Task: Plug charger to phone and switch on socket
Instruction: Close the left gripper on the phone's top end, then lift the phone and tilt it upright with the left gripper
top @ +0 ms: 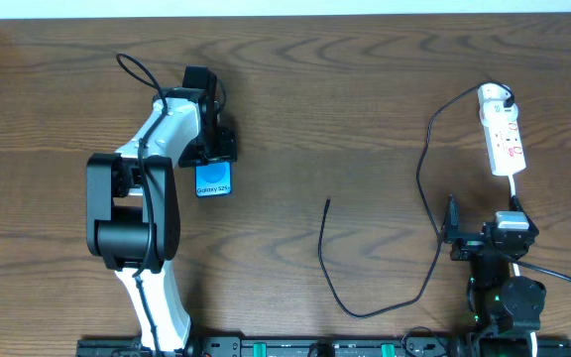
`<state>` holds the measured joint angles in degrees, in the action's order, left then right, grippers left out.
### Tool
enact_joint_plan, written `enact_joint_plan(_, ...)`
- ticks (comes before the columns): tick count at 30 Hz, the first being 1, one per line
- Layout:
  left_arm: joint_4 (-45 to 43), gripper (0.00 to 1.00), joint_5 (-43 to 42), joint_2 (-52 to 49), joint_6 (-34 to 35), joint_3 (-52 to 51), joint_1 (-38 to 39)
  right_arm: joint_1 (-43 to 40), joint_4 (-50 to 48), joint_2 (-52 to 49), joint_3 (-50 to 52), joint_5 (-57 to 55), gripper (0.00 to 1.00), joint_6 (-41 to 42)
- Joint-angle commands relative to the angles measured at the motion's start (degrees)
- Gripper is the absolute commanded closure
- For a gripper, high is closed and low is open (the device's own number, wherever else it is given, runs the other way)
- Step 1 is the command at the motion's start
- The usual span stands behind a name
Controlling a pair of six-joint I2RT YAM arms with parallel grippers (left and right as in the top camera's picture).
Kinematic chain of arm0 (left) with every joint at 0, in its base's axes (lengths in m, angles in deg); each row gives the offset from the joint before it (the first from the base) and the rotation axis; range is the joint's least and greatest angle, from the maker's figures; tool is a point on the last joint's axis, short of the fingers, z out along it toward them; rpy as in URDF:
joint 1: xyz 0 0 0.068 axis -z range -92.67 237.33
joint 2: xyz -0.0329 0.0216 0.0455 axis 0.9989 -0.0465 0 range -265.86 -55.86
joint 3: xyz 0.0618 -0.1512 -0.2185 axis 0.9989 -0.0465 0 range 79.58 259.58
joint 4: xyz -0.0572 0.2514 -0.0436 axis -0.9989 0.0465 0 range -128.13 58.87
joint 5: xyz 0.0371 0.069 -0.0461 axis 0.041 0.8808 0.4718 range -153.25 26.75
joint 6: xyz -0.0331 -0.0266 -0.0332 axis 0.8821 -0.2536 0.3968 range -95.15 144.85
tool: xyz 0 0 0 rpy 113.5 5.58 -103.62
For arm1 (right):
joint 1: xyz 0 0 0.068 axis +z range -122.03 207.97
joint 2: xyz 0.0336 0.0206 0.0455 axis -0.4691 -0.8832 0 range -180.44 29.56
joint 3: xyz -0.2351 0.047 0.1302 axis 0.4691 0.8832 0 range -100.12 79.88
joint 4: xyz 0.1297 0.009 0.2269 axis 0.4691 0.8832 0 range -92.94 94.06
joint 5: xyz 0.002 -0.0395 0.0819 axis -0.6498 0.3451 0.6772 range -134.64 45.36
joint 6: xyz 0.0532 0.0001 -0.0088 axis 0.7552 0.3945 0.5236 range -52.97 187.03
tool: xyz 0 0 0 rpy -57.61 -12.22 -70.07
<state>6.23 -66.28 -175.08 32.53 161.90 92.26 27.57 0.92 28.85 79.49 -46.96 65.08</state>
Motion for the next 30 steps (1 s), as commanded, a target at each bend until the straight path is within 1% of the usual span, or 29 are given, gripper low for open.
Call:
enact_joint_plan(1, 0.6, 0.92, 1.1, 2.4, -0.2, 1.4, -0.1, 0.4, 0.2, 0.3, 0.1, -0.1, 0.01, -0.5)
enact_joint_plan(17, 2.0, 0.93, 1.1, 3.3, -0.2, 3.1, -0.1, 0.4, 0.2, 0.3, 0.1, -0.1, 0.01, -0.5)
enact_joint_plan(24, 5.4, 0.93, 1.0, 3.3, -0.1, 6.9, -0.1, 0.4, 0.2, 0.3, 0.1, -0.1, 0.01, -0.5)
enact_joint_plan(27, 7.1, 0.93, -1.0, 3.6, -0.1, 8.6, -0.1, 0.4, 0.2, 0.3, 0.1, -0.1, 0.01, -0.5)
enact_joint_plan(30, 7.9, 0.93, -5.6, 4.5, -0.1, 9.6, -0.1, 0.4, 0.2, 0.3, 0.1, -0.1, 0.01, -0.5)
